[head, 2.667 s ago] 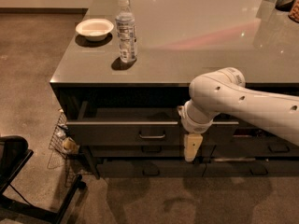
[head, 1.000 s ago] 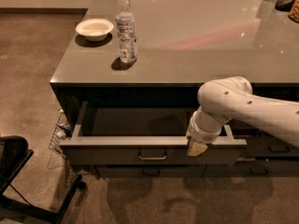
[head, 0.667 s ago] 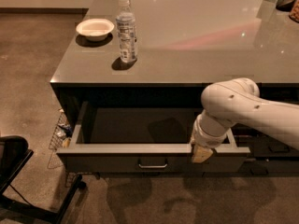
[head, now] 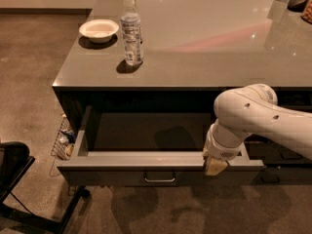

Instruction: Open top drawer

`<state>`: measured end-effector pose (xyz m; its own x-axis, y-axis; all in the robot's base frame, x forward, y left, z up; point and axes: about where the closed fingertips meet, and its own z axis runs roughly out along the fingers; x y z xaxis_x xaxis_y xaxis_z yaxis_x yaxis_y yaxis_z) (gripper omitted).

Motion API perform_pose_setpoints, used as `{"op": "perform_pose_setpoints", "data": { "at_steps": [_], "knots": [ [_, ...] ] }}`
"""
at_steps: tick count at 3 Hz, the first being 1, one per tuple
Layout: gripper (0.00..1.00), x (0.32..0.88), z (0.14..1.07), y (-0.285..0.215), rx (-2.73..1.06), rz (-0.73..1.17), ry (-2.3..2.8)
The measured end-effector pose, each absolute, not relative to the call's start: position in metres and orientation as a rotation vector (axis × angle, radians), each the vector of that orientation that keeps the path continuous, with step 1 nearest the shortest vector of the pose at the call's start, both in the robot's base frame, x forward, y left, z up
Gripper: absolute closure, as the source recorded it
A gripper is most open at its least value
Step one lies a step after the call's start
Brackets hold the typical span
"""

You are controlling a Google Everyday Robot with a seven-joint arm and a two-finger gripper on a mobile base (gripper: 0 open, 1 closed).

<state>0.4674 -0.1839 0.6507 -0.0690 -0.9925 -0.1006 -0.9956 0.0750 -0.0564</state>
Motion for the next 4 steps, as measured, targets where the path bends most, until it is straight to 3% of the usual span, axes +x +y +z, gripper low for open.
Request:
{"op": "perform_pose_setpoints", "data": {
  "at_steps": [4],
  "knots": [
    [1.00,0.426,0.662,-0.199,-2.060,0.033,2.294]
  ]
}}
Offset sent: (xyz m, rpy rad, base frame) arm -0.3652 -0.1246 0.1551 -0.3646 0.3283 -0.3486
